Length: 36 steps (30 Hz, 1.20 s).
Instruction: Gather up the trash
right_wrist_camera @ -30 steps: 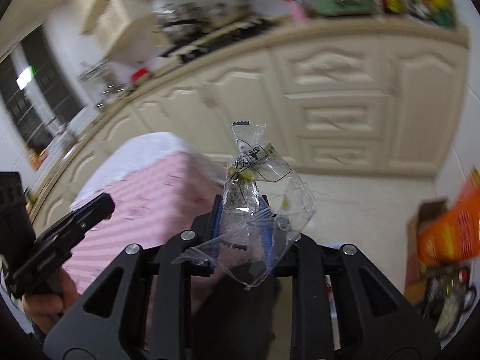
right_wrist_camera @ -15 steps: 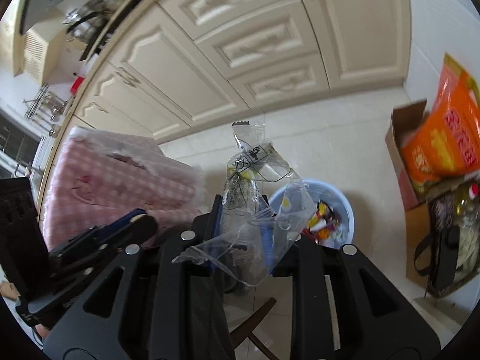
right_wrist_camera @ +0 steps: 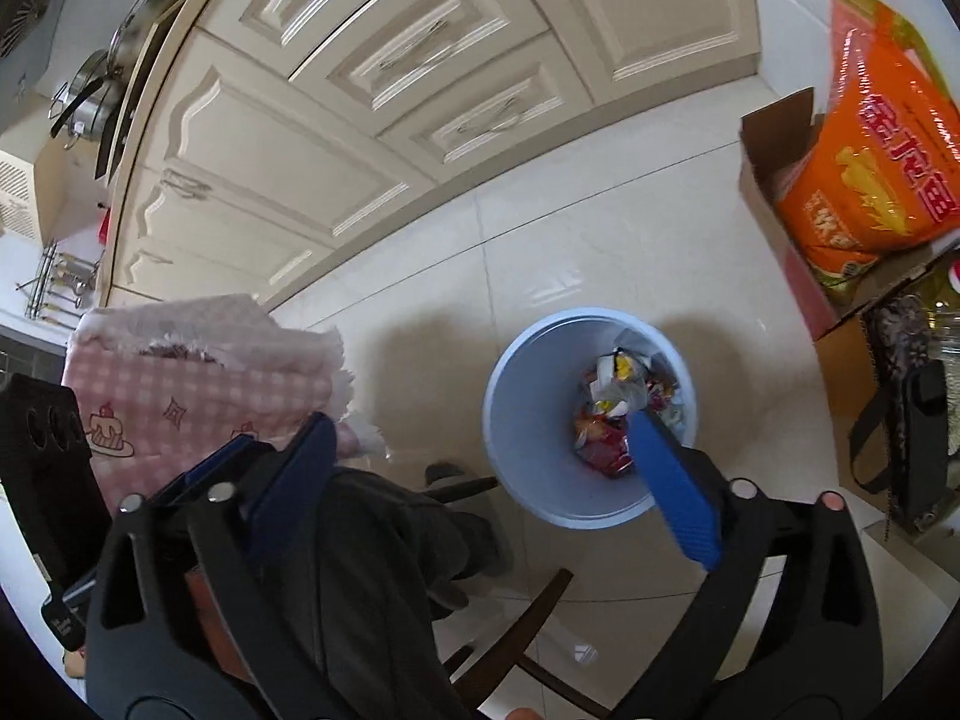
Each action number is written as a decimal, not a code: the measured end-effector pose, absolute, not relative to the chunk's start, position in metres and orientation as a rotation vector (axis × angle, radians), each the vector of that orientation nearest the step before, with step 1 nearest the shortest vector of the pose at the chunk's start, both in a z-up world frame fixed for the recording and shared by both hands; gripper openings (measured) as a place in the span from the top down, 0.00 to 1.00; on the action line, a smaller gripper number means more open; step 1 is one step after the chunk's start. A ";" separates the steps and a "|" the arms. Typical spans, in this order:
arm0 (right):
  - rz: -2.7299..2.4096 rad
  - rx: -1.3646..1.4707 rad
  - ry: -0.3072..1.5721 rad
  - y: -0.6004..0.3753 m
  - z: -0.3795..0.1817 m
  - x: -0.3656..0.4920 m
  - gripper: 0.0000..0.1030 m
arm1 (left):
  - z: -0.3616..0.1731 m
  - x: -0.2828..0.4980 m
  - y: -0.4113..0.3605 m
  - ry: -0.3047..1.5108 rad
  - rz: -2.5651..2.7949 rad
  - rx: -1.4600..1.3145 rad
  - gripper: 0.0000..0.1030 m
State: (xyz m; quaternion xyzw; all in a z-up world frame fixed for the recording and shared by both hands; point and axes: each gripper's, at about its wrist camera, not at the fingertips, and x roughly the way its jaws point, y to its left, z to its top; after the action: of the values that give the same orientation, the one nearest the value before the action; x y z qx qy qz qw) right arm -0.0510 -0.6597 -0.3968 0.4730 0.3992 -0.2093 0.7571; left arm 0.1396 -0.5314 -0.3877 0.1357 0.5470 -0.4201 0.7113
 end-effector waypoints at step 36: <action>-0.342 0.746 0.628 -0.563 -0.196 -0.016 0.06 | -0.170 0.114 -0.378 0.793 -0.935 0.157 0.08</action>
State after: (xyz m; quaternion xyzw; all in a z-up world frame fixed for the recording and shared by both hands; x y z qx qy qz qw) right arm -0.0155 -0.5632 -0.1961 0.3565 0.3001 -0.1636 0.8695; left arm 0.1136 -0.3782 -0.1703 0.0736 0.3719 -0.4384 0.8149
